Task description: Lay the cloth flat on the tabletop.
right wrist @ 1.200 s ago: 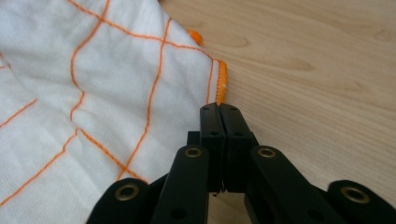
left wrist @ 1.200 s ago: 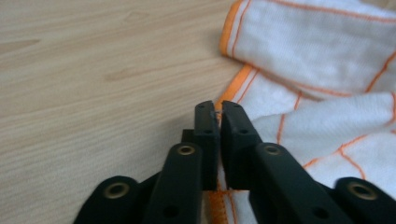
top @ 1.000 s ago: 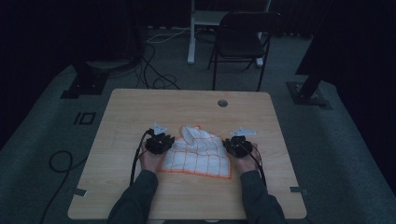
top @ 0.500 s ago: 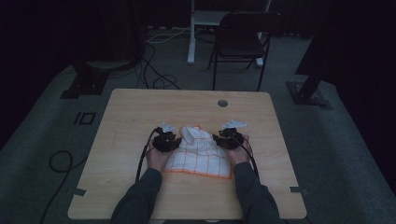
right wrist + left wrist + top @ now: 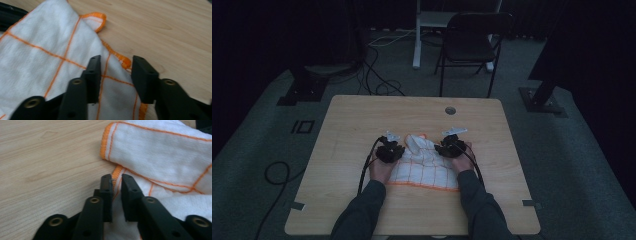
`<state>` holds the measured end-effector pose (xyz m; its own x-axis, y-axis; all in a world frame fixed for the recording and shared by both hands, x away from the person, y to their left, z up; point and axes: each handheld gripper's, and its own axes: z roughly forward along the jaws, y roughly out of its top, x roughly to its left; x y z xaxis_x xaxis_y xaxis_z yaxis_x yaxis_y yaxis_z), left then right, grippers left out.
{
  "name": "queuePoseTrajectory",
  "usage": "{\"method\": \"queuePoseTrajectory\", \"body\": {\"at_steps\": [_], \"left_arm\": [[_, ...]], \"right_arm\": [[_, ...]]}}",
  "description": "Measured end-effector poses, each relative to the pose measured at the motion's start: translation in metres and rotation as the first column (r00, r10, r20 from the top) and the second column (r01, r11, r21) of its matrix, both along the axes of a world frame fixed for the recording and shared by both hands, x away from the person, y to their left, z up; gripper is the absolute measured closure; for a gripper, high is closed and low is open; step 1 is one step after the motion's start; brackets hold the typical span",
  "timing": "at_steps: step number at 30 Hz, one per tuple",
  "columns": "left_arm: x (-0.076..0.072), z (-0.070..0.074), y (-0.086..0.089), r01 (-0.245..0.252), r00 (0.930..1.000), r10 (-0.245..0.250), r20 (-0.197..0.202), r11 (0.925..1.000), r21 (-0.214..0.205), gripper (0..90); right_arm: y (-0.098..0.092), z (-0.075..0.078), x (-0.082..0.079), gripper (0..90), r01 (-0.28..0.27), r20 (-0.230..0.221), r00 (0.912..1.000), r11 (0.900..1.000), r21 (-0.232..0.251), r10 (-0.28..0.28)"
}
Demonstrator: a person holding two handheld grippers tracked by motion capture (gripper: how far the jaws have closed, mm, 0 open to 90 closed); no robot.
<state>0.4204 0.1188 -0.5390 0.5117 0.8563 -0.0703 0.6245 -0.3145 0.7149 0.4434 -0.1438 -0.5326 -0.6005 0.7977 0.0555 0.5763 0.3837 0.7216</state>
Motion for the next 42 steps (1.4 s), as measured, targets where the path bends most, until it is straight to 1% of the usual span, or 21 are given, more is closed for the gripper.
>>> {"method": "queuePoseTrajectory", "body": {"at_steps": [1, 2, 3, 9, 11, 13, 15, 18, 20, 24, 25, 26, 29, 32, 34, 36, 38, 40, 42], "left_arm": [[-0.001, 0.0, 0.0, -0.003, 1.0, 0.003, 0.001, 1.0, 0.007, 83.6], [-0.001, 0.0, 0.0, -0.004, 1.0, 0.004, 0.004, 0.9999, 0.012, 85.4], [-0.002, 0.001, 0.0, -0.008, 1.0, 0.008, 0.006, 0.9998, 0.017, 85.9], [-0.005, 0.0, 0.008, -0.047, 0.9988, 0.047, 0.014, 0.9988, 0.012, 86.7], [-0.007, 0.001, 0.011, -0.06, 0.9981, 0.059, 0.015, 0.998, 0.019, 86.8], [-0.008, 0.002, 0.014, -0.067, 0.9976, 0.067, 0.017, 0.9976, 0.018, 86.9], [-0.011, 0.003, 0.018, -0.073, 0.9971, 0.072, 0.025, 0.9972, 0.016, 86.8], [-0.015, 0.006, 0.022, -0.078, 0.9965, 0.077, 0.033, 0.9969, 0.01, 86.8], [-0.018, 0.007, 0.022, -0.079, 0.996, 0.078, 0.044, 0.9968, 0.016, 86.7], [-0.025, 0.007, 0.022, -0.086, 0.9955, 0.086, 0.041, 0.9961, 0.016, 86.7], [-0.027, 0.007, 0.022, -0.086, 0.9955, 0.085, 0.042, 0.996, 0.023, 86.6], [-0.028, 0.007, 0.023, -0.085, 0.9956, 0.084, 0.041, 0.9961, 0.022, 86.2], [-0.027, 0.007, 0.027, -0.091, 0.9949, 0.091, 0.044, 0.9959, -0.002, 80.0], [-0.024, 0.01, 0.028, -0.097, 0.9939, 0.098, 0.051, 0.9952, -0.008, 74.8], [-0.023, 0.011, 0.026, -0.095, 0.9939, 0.096, 0.054, 0.9954, -0.012, 73.4], [-0.02, 0.012, 0.023, -0.089, 0.9944, 0.09, 0.055, 0.9959, -0.011, 72.8], [-0.019, 0.013, 0.02, -0.088, 0.9945, 0.088, 0.057, 0.9961, -0.01, 72.1], [-0.018, 0.013, 0.017, -0.081, 0.9949, 0.081, 0.059, 0.9967, -0.01, 71.7], [-0.018, 0.014, 0.014, -0.074, 0.9953, 0.074, 0.062, 0.9973, -0.006, 71.6]], "right_arm": [[0.0, 0.0, -0.001, 73.2, -0.001, 0.0, 1.0, 1.0, -0.003, 0.001], [0.0, 0.001, -0.002, 82.3, 0.008, 0.01, 0.9999, 0.9998, -0.016, -0.007], [-0.001, 0.002, -0.003, 84.4, 0.01, 0.014, 0.9999, 0.9998, -0.015, -0.009], [-0.014, 0.009, -0.008, 86.9, 0.038, 0.04, 0.9985, 0.9992, -0.012, -0.037], [-0.018, 0.012, -0.01, 87.2, 0.048, 0.048, 0.9977, 0.9987, -0.014, -0.048], [-0.024, 0.015, -0.011, 87.3, 0.061, 0.061, 0.9963, 0.9979, -0.02, -0.06], [-0.03, 0.018, -0.013, 87.3, 0.071, 0.061, 0.9957, 0.9973, -0.019, -0.07], [-0.036, 0.019, -0.015, 87.4, 0.073, 0.064, 0.9954, 0.9971, -0.021, -0.072], [-0.037, 0.02, -0.017, 87.4, 0.072, 0.067, 0.9953, 0.9972, -0.021, -0.07], [-0.038, 0.022, -0.02, 87.3, 0.068, 0.07, 0.9953, 0.9976, -0.016, -0.066], [-0.038, 0.022, -0.021, 87.3, 0.066, 0.068, 0.9956, 0.9978, -0.013, -0.065], [-0.037, 0.022, -0.022, 87.2, 0.06, 0.063, 0.9963, 0.9982, -0.011, -0.059], [-0.037, 0.021, -0.025, 87.1, 0.055, 0.066, 0.9964, 0.9984, -0.01, -0.055], [-0.036, 0.02, -0.027, 86.9, 0.051, 0.063, 0.9967, 0.9987, -0.001, -0.051], [-0.034, 0.019, -0.029, 86.7, 0.042, 0.063, 0.9971, 0.9991, 0.004, -0.042], [-0.03, 0.018, -0.031, 86.2, 0.015, 0.058, 0.9982, 0.9999, 0.005, -0.016], [-0.026, 0.016, -0.031, 86.0, -0.016, 0.04, 0.9991, 0.9999, 0.001, 0.016], [-0.022, 0.013, -0.032, 86.0, -0.049, 0.028, 0.9984, 0.9985, -0.025, 0.05], [-0.02, 0.012, -0.032, 86.0, -0.062, 0.017, 0.9979, 0.9977, -0.028, 0.062]]}}
